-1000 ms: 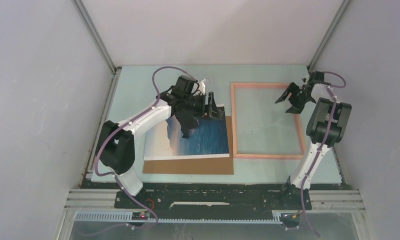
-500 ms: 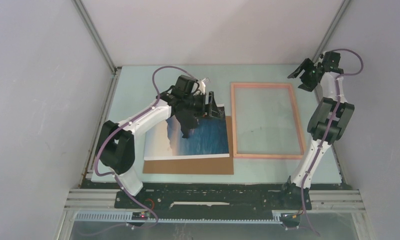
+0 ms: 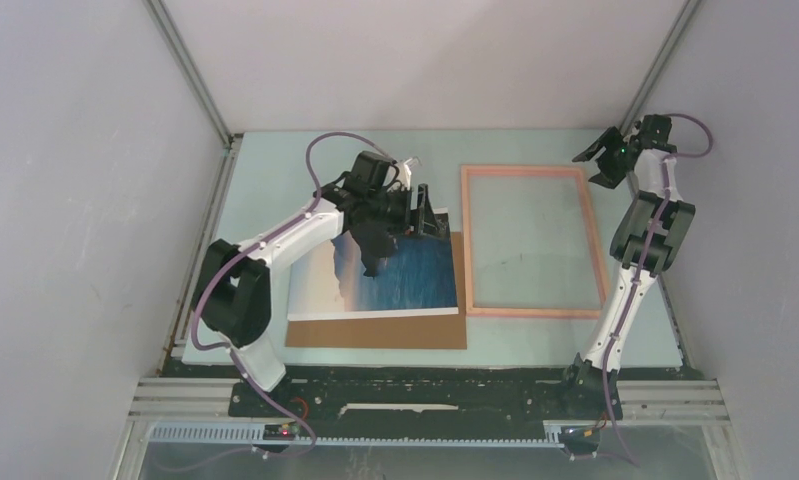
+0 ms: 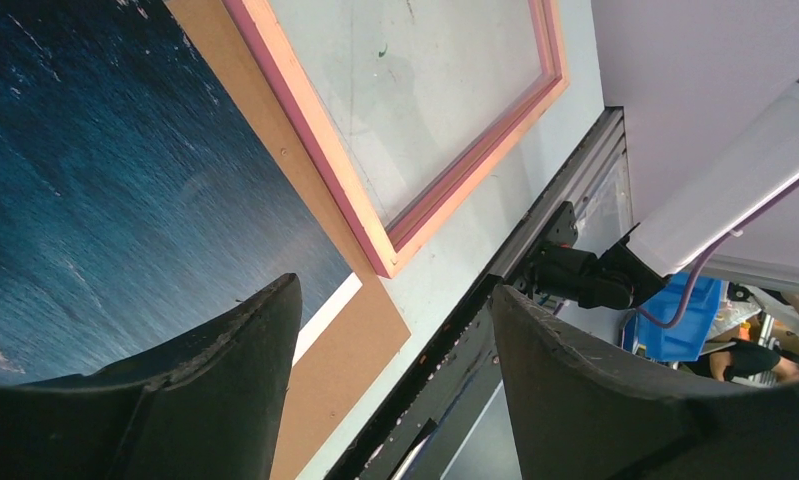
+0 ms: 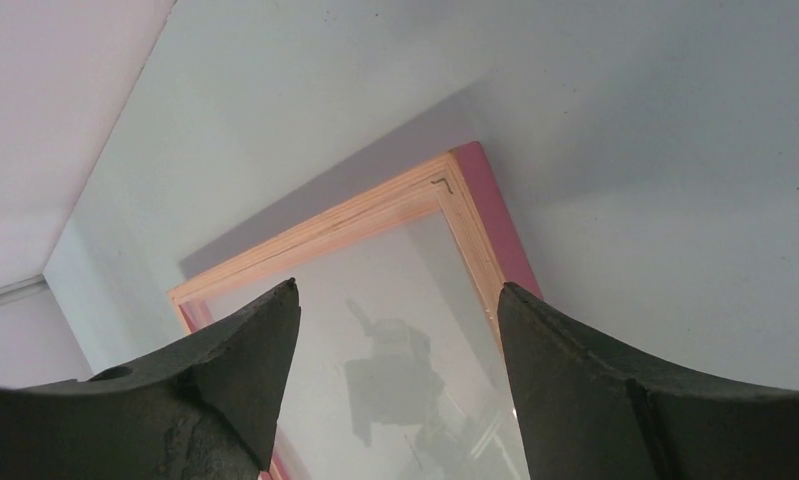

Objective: Put the photo into the frame

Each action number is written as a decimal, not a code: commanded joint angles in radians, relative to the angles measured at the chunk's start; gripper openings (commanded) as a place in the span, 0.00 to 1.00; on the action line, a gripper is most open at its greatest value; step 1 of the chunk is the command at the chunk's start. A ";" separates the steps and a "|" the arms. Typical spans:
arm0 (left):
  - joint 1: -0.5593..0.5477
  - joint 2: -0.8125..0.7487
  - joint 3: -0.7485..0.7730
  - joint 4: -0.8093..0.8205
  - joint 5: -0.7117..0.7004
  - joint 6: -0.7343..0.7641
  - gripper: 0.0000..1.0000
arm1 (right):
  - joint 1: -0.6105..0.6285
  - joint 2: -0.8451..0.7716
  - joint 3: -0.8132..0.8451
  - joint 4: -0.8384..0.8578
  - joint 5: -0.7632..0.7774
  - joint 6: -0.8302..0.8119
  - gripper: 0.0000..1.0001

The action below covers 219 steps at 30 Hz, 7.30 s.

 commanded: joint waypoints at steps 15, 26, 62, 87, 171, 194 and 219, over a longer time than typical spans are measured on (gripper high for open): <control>-0.003 0.009 -0.021 0.018 0.006 0.035 0.75 | 0.016 0.055 0.028 0.036 -0.030 0.029 0.78; -0.005 0.131 0.005 0.149 -0.113 -0.138 0.73 | 0.037 -0.014 -0.162 0.115 -0.234 0.058 0.75; -0.037 0.542 0.377 0.173 -0.255 -0.255 0.63 | -0.045 -0.348 -0.599 0.573 -0.565 0.406 0.71; -0.035 0.509 0.353 0.187 -0.225 -0.241 0.62 | -0.098 -0.404 -0.851 0.811 -0.684 0.546 0.67; -0.111 0.115 0.369 0.256 -0.063 -0.590 0.70 | 0.057 -1.114 -1.068 0.547 -0.526 0.791 0.67; -0.134 0.115 0.236 -0.039 -0.314 -0.131 0.78 | -0.047 -0.983 -1.066 0.140 -0.084 0.025 0.73; -0.178 0.344 0.245 -0.012 -0.503 -0.300 0.79 | -0.012 -0.733 -0.902 0.065 0.067 -0.117 0.76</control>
